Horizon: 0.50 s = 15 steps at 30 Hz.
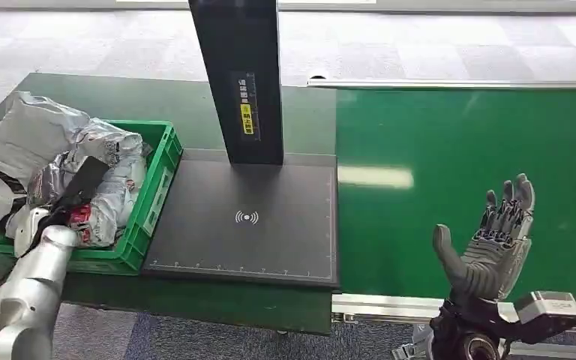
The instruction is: Moved the parcel from conveyor to table for the left to box.
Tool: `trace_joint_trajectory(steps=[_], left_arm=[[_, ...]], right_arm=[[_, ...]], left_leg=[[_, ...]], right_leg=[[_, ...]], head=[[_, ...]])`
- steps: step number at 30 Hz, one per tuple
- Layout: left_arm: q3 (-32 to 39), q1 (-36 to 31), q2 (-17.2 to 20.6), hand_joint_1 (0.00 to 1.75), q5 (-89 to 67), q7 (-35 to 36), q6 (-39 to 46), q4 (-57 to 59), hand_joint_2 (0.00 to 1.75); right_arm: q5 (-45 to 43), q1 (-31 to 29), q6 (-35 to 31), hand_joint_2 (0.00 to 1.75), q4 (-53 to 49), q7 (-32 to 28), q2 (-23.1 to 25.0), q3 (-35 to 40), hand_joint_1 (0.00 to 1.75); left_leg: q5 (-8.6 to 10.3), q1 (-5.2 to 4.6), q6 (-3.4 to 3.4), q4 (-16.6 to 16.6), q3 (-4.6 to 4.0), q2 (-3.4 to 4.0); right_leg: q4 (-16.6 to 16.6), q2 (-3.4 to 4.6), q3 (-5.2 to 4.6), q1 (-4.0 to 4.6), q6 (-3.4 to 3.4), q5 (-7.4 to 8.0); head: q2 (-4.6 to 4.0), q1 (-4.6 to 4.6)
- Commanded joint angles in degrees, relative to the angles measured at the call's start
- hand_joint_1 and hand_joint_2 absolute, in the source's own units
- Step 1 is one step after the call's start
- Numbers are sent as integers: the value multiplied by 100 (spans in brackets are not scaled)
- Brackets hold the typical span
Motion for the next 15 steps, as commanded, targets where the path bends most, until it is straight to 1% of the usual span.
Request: trace_joint_trajectory(steps=[1, 2, 3, 4, 6, 8, 10, 11, 12, 14, 15], left_arm=[[449, 695, -596, 0, 2279, -730, -668, -2318, 175], [378, 831, -677, 0, 2692, -812, -792, -2772, 175], [240, 1047, -775, 0, 2911, -782, -745, -3399, 175], [137, 1145, -790, 0, 2958, -611, -713, -3655, 175], [-29, 1391, -900, 0, 3293, -645, -523, -4461, 175], [-186, 1553, -921, 0, 3399, -562, -456, -4926, 175], [-264, 1817, -1051, 0, 4140, -675, -868, -5567, 175], [-329, 1949, -1091, 0, 4739, -568, -1416, -5792, 175], [-506, 2223, -1158, 0, 5183, -538, -1941, -6142, 175], [-768, 2542, -1256, 0, 5387, -463, -2211, -6410, 175], [-952, 2734, -1297, 0, 5679, -365, -2566, -6498, 175]], right_arm=[[-28, 30, 49, 175, 317, -96, -31, -142, 0], [-34, 46, 50, 175, 305, -104, -12, -175, 0], [-35, 85, 60, 175, 269, -125, 17, -215, 0], [-32, 105, 73, 175, 251, -135, 26, -228, 0], [-23, 163, 72, 175, 200, -145, 57, -284, 0], [-15, 180, 72, 175, 168, -148, 71, -323, 0], [-13, 169, 62, 175, 170, -149, 79, -393, 0], [-21, 144, 63, 175, 200, -146, 86, -426, 0], [-10, 82, 69, 175, 305, -119, 58, -456, 0], [77, -16, 59, 175, 496, -54, 4, -453, 0], [127, -67, 109, 175, 628, 63, -43, -401, 0]], left_leg=[[3, 6, 8, -2, -10, -12], [3, 9, 9, -2, -13, -17], [-1, 6, 5, 2, -9, -7], [-2, 8, 8, 0, -13, -10], [-4, 6, 6, 3, -14, -14], [-6, 6, 6, 2, -16, -17], [-8, 8, 5, 7, -27, -14], [-7, 3, 5, 6, -30, -7], [-8, 5, 7, 3, -30, -10], [-10, 3, 8, 0, -26, 4], [-7, 0, 7, -2, -25, 0]], right_leg=[[-14, -11, 1, 7, 3, 4], [-19, -16, 3, 10, 4, 5], [-10, -6, -1, 6, 3, 2], [-17, -10, 0, 9, 6, 3], [-11, -13, -5, 7, 4, -1], [-12, -15, -7, 7, 4, -3], [-10, -12, -18, 9, 4, -2], [-7, -6, -26, 4, 5, -1], [-11, -9, -21, 5, 5, -1], [-15, 5, -22, 3, 7, 1], [-13, 0, -22, 0, 7, 1]], head=[[0, 2], [0, 0], [0, 0], [0, -2], [0, -2], [0, 0], [0, 0], [0, -2], [0, 2], [0, -4], [0, 2]])
